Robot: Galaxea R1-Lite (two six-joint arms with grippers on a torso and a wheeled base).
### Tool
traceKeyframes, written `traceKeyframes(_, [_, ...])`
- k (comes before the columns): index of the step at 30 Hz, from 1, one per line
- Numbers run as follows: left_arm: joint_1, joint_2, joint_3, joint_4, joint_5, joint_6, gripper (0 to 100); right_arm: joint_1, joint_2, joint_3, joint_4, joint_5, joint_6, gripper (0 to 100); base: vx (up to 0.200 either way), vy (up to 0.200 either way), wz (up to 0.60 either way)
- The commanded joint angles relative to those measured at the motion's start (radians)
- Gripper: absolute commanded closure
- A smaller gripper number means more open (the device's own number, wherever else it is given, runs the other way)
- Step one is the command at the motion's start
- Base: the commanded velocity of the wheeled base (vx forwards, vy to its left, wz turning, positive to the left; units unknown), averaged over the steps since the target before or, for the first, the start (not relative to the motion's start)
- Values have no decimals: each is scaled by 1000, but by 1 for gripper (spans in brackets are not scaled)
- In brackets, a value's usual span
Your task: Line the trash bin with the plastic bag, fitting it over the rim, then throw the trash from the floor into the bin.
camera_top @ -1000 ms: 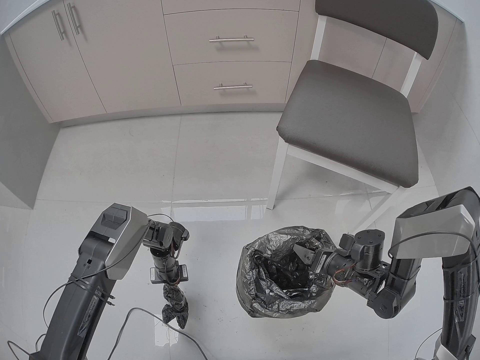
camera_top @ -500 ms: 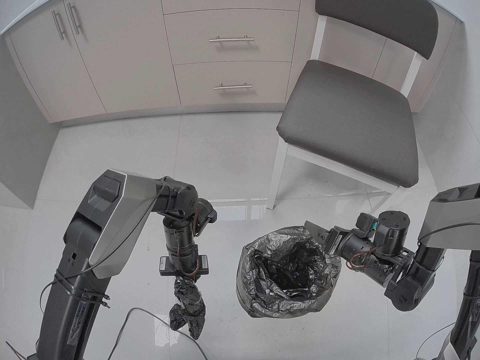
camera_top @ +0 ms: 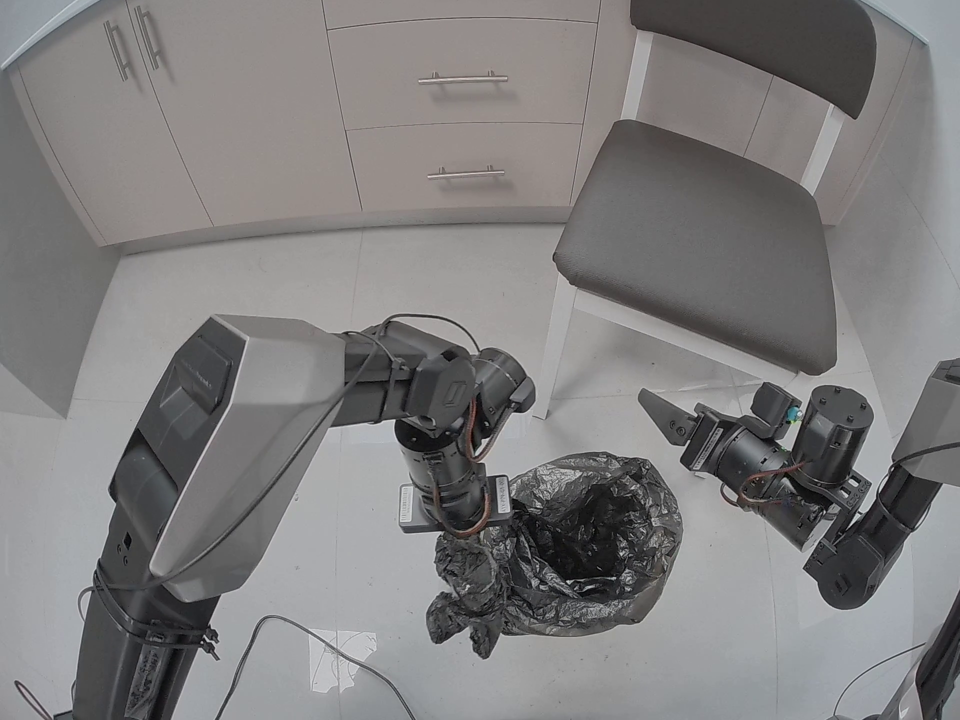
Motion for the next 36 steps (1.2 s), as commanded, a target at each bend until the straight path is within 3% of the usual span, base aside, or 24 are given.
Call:
traceKeyframes(1, [-50, 9, 0, -102, 74, 21, 100, -7, -38, 2, -19, 0, -5, 0, 0, 0, 0])
traceKeyframes(13, [-110, 6, 0, -265, 118, 166, 100, -9, -43, 2, -19, -1, -6, 0, 0, 0, 0])
traceKeyframes(19, [-133, 1, 0, -300, 141, 189, 100, -9, -50, 2, -19, -1, -6, 0, 0, 0, 0])
traceKeyframes(24, [-154, 17, 0, -401, 163, 300, 100, -6, -54, 3, -19, -1, -6, 0, 0, 0, 0])
traceKeyframes(36, [-169, 37, 0, -423, 170, 338, 100, -3, -55, 3, -19, -1, -5, 0, 0, 0, 0])
